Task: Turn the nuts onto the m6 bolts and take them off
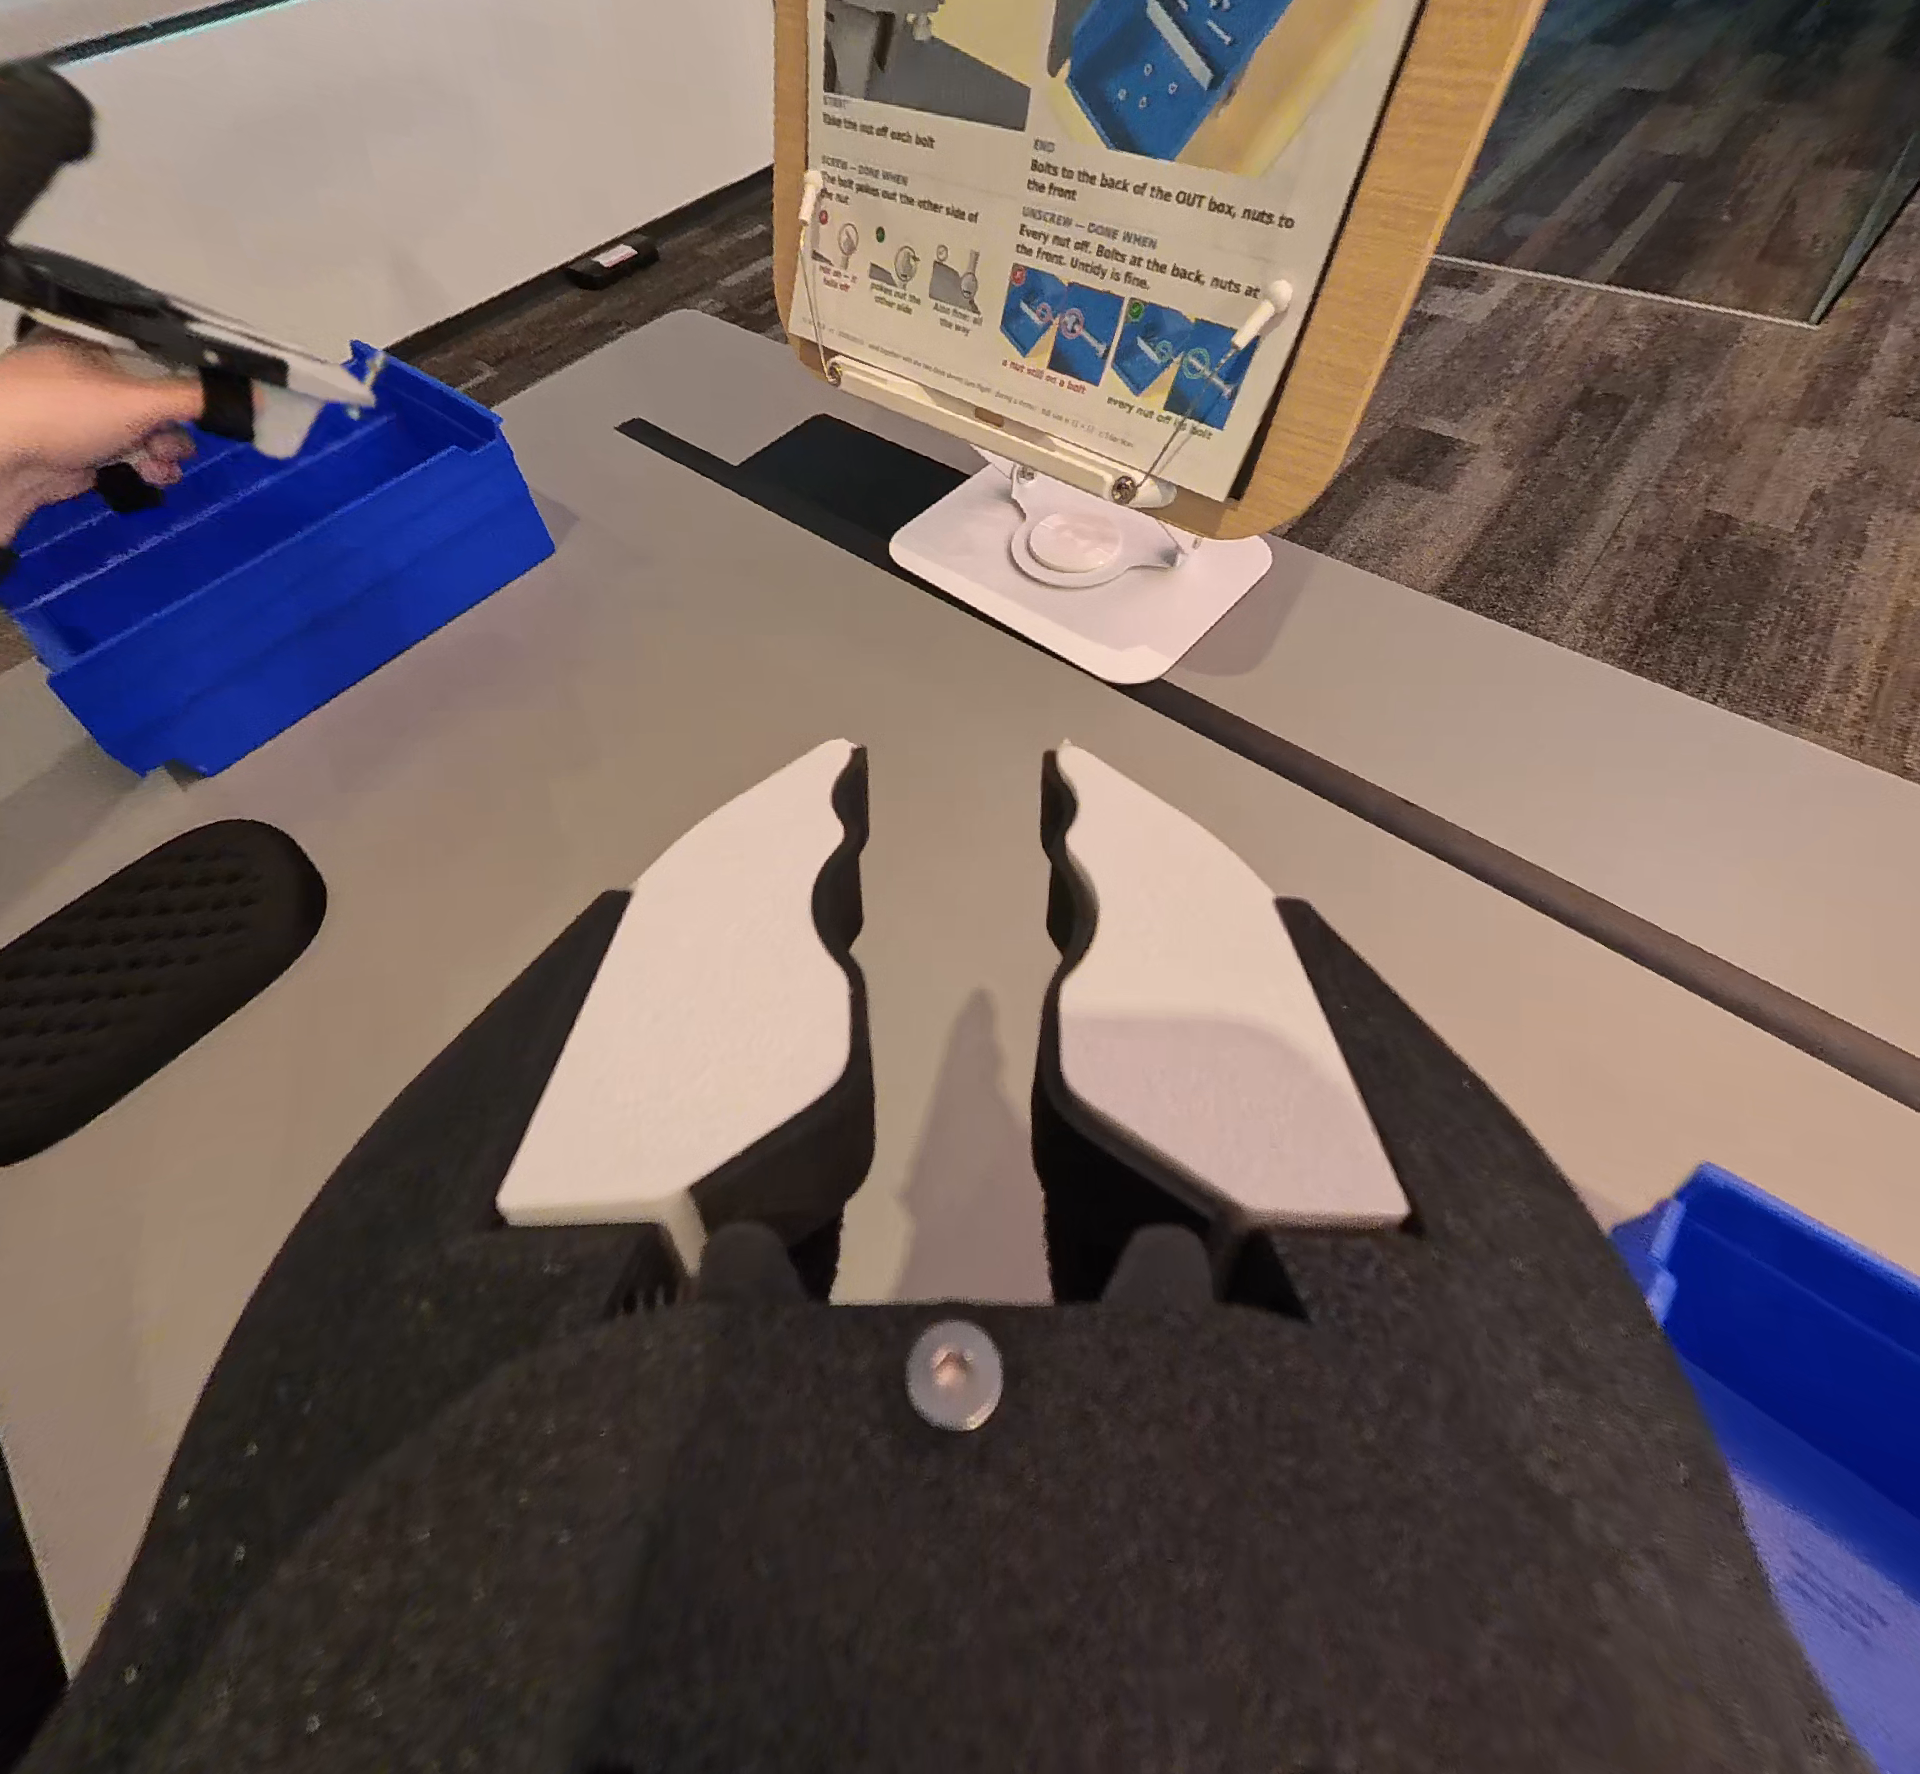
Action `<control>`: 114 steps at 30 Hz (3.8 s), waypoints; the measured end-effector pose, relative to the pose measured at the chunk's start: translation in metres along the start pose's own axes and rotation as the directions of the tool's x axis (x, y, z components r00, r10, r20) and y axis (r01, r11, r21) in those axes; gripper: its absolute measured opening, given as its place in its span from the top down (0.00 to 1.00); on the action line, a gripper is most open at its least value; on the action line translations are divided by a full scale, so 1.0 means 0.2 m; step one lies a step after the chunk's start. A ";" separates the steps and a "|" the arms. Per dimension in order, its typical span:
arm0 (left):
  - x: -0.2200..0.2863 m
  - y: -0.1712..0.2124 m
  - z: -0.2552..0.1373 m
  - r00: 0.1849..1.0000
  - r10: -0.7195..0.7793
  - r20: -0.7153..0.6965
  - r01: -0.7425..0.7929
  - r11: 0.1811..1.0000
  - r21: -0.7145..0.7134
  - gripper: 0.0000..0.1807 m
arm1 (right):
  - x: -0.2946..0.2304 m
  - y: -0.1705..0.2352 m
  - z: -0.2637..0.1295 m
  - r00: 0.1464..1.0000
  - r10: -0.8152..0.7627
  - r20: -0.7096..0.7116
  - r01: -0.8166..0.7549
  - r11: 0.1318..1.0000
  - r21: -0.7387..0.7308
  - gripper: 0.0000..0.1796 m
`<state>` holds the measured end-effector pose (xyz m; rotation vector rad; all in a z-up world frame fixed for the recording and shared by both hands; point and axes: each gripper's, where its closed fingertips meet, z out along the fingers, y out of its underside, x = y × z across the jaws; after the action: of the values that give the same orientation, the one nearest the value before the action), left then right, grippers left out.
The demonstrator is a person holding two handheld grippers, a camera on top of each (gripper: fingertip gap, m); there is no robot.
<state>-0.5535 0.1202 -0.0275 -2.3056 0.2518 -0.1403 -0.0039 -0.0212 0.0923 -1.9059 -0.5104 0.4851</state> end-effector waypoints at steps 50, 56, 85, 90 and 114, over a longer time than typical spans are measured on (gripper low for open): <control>2.23 -0.08 -0.88 0.341 0.597 -0.726 0.042 0.762 0.646 0.92 | -0.86 -0.18 0.11 0.718 -0.253 0.649 0.063 0.952 0.301 0.97; 2.24 -0.06 -0.84 0.335 0.574 -0.748 0.009 0.791 0.611 0.91 | -0.87 -0.17 0.11 0.709 -0.260 0.655 0.083 0.954 0.289 0.97; 2.19 -0.03 -0.57 0.527 0.633 -0.566 -0.211 0.743 0.635 0.97 | -0.63 -0.06 0.17 0.928 -0.098 0.359 0.099 0.995 0.016 0.85; 2.21 0.00 -0.42 0.620 0.657 -0.429 -0.330 0.714 0.617 0.97 | -0.60 0.03 0.23 0.966 -0.052 0.253 0.084 0.990 -0.116 0.84; 2.24 0.02 -0.43 0.625 0.681 -0.381 -0.371 0.689 0.623 0.97 | -0.56 0.12 0.31 0.983 -0.115 0.145 0.146 0.963 -0.225 0.81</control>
<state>-0.1326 -0.0449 0.0366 -1.5108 1.1112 -0.5495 -0.1266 -0.0449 0.0579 -2.0575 -0.8056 0.4819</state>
